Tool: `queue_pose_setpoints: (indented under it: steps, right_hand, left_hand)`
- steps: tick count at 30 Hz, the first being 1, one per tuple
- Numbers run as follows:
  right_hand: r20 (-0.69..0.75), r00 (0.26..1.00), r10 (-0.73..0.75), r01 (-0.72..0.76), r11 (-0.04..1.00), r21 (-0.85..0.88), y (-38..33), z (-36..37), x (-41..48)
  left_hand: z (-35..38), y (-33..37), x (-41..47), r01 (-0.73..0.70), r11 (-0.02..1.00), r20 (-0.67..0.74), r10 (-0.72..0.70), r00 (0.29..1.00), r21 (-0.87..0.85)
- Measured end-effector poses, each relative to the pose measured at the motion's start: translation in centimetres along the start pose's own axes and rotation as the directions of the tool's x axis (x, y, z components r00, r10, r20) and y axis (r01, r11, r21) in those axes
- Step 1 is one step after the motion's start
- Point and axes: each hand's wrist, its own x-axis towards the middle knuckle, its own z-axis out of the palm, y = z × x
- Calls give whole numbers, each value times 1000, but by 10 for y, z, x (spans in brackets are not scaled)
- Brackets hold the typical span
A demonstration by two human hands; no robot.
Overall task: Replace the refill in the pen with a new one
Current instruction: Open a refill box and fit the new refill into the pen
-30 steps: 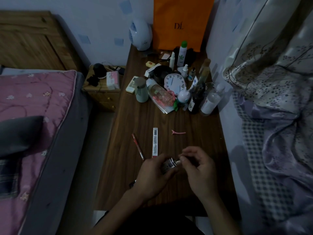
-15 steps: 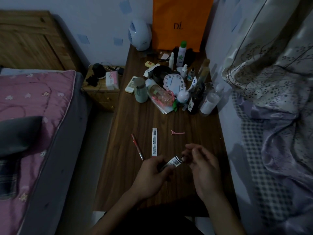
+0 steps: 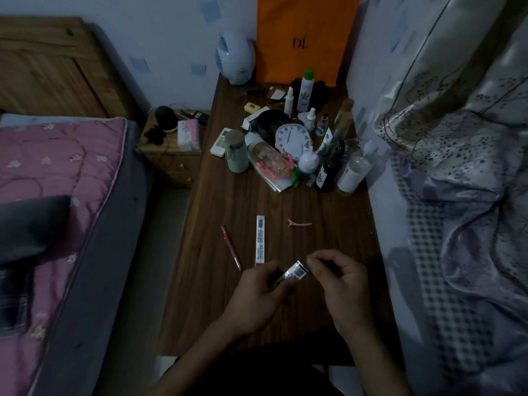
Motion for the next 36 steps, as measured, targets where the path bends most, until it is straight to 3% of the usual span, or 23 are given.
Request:
queue_pose_setpoints:
  steps: [9, 15, 20, 27, 33, 36]
  right_hand:
    - [89, 981, -172, 186, 965, -185, -4, -1, -3]
    - [106, 984, -142, 154, 982, -113, -7, -5, -1]
    - [80, 995, -64, 54, 992, 114, -11, -6, -4]
    - [22, 1000, 11, -11, 999, -39, -3, 2, -1]
    - [168, 980, 106, -105, 994, -17, -5, 1, -3]
    - [173, 978, 112, -104, 993, -50, -6, 2, -3]
  left_hand:
    - [0, -3, 2, 31, 999, 15, -31, 999, -26]
    - [0, 2, 1, 52, 998, 17, -52, 999, -44]
    - [1, 6, -1, 77, 995, 10, -76, 997, -71]
    - [2, 6, -3, 59, 997, 13, -58, 998, -52]
    - [1, 6, -4, 32, 999, 31, -31, 999, -42]
    - [1, 5, -4, 22, 999, 20, -21, 1000, -24]
